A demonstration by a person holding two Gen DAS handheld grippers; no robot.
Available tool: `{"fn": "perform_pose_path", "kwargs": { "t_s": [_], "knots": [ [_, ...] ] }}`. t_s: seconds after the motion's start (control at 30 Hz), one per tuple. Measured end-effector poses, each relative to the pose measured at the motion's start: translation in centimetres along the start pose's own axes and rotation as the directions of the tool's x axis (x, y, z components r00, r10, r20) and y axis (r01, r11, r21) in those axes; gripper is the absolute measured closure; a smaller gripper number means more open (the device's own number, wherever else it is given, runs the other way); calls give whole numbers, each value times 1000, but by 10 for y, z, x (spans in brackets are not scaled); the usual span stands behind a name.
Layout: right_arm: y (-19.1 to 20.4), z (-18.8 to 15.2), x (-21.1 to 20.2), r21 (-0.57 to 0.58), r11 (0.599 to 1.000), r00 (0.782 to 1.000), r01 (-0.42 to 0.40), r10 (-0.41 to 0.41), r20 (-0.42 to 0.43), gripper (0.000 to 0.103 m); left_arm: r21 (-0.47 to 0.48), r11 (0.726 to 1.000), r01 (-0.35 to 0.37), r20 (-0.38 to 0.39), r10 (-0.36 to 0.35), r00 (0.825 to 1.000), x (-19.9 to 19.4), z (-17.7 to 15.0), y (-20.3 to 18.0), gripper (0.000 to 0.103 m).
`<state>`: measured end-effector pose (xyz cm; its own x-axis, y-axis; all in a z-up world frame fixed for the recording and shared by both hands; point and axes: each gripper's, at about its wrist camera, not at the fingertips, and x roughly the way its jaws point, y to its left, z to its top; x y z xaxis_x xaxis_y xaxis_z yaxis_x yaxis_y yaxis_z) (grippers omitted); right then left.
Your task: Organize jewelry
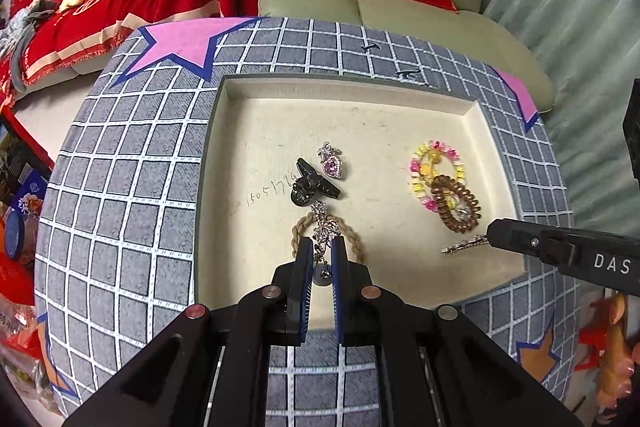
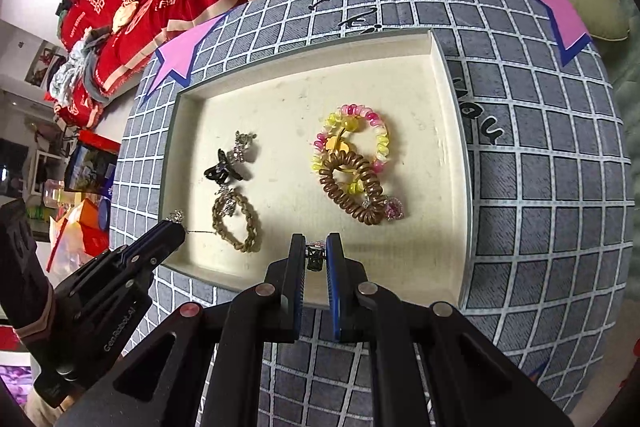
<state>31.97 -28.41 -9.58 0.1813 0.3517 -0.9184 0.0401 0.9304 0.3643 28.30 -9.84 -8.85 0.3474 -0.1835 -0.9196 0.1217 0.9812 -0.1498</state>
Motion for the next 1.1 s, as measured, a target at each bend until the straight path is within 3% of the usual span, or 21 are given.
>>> {"fn": "perform_pose_path", "kwargs": {
  "t_s": [0.57, 0.7, 0.87, 1.0, 1.1],
  "knots": [
    [-26, 14, 34, 32, 999, 999, 32, -31, -19, 85, 61, 992, -110, -37, 112, 993, 42, 3, -5, 85],
    [-25, 11, 31, 22, 999, 999, 33, -33, -6, 56, 65, 989, -135, -32, 138, 990, 39, 2, -6, 85],
    [-21, 5, 19, 6, 999, 998, 48, -49, 26, 55, 43, 990, -134, -19, 134, 991, 27, 1, -4, 85],
    [-16, -7, 4, 6, 997, 994, 74, -75, 80, 47, 28, 990, -139, 12, 139, 990, 12, -2, -4, 85],
    [-13, -19, -3, 0, 994, 987, 112, -111, 116, 46, 15, 991, -131, 24, 131, 991, 4, -5, -3, 85]
  ]
}}
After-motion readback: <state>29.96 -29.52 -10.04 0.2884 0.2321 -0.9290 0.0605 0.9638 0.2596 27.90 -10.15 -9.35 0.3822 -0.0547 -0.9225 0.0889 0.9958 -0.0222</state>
